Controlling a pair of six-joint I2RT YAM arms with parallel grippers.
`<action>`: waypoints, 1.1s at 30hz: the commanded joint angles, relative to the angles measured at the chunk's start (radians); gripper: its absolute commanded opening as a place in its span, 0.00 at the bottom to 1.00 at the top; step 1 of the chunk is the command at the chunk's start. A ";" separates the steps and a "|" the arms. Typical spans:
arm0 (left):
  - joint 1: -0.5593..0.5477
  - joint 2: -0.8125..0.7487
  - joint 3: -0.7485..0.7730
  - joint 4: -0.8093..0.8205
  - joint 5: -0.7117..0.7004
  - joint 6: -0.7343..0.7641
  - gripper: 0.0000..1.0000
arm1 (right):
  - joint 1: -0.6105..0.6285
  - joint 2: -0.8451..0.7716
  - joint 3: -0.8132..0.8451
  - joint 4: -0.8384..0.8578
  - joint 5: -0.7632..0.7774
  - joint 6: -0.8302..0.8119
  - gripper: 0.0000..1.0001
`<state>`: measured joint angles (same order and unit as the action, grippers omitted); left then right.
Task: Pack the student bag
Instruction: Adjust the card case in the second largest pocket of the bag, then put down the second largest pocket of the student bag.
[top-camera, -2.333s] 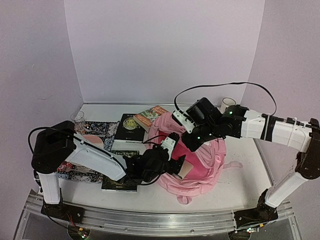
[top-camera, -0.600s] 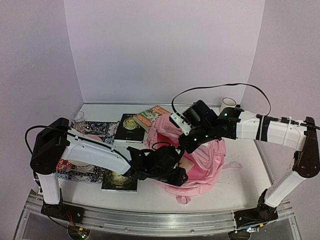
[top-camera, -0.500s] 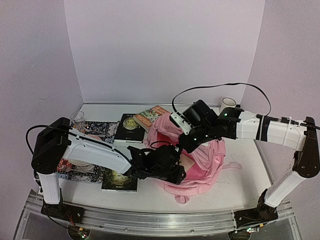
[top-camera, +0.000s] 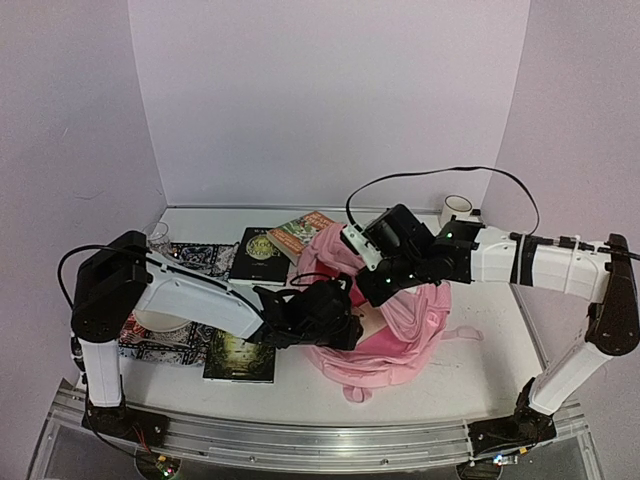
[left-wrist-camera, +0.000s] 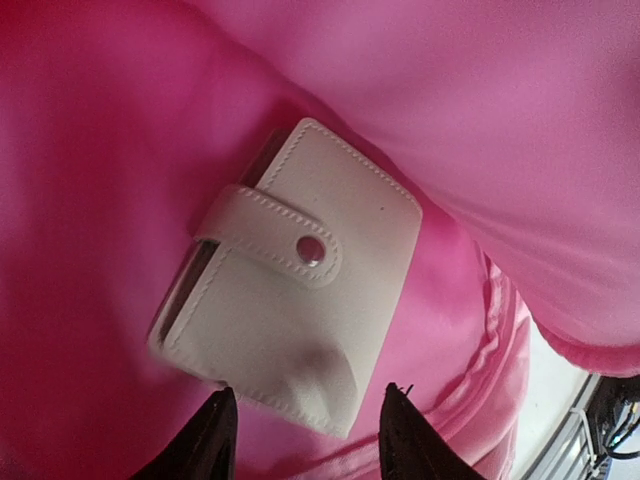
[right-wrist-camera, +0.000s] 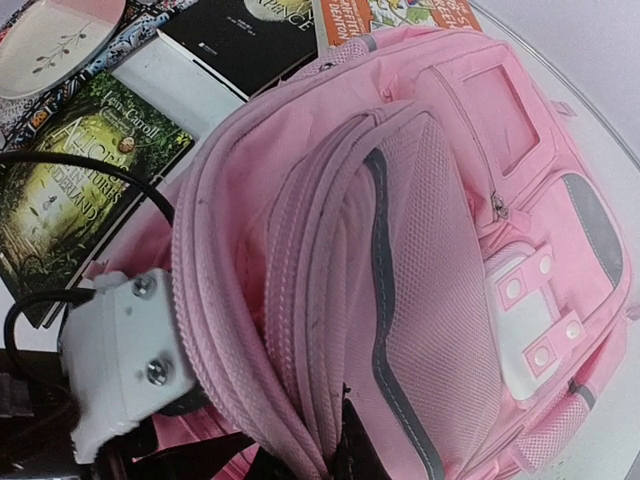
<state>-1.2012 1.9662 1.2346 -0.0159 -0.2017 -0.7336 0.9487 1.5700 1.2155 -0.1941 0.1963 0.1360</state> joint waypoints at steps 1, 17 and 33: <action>0.024 -0.198 -0.100 0.072 -0.022 -0.026 0.55 | 0.019 -0.006 -0.037 -0.004 -0.046 0.024 0.00; 0.142 -0.428 -0.323 0.065 0.013 -0.095 0.70 | 0.018 0.031 -0.202 -0.001 -0.145 0.079 0.03; 0.089 -0.180 -0.239 0.189 0.264 -0.111 0.23 | 0.018 -0.019 -0.274 -0.006 -0.143 0.113 0.21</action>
<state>-1.0582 1.7719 0.9268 0.1009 -0.0062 -0.8442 0.9676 1.5721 0.9531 -0.0632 0.0638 0.2085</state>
